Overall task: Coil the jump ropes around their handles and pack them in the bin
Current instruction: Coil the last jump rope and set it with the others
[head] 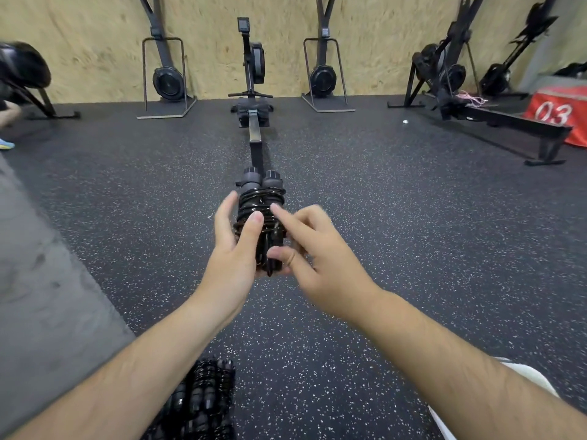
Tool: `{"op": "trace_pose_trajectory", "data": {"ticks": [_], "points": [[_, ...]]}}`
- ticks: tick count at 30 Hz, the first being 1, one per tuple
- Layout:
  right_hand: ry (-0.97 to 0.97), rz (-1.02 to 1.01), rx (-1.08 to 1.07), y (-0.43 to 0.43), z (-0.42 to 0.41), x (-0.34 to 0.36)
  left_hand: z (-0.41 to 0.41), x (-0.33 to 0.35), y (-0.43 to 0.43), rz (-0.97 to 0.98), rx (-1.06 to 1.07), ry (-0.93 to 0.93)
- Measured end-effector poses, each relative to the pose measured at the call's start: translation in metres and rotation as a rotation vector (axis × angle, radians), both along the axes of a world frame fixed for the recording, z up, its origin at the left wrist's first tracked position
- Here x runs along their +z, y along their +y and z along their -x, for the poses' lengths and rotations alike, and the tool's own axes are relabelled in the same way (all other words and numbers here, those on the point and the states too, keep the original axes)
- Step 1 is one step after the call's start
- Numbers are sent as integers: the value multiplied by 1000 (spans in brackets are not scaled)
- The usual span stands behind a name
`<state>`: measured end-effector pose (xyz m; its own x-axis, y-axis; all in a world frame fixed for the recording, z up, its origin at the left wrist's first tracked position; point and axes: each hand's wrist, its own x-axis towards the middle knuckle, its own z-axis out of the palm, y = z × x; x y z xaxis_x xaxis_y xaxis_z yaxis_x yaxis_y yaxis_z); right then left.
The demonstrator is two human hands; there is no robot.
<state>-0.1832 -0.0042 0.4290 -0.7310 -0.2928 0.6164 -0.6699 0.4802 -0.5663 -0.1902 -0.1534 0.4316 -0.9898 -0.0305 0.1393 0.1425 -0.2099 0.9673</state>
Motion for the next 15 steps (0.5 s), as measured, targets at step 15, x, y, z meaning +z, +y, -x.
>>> {"op": "trace_pose_trajectory", "data": {"ticks": [15], "points": [[138,316,25,-7,-9,23,-5,13,-5,-221,-228,15]]}}
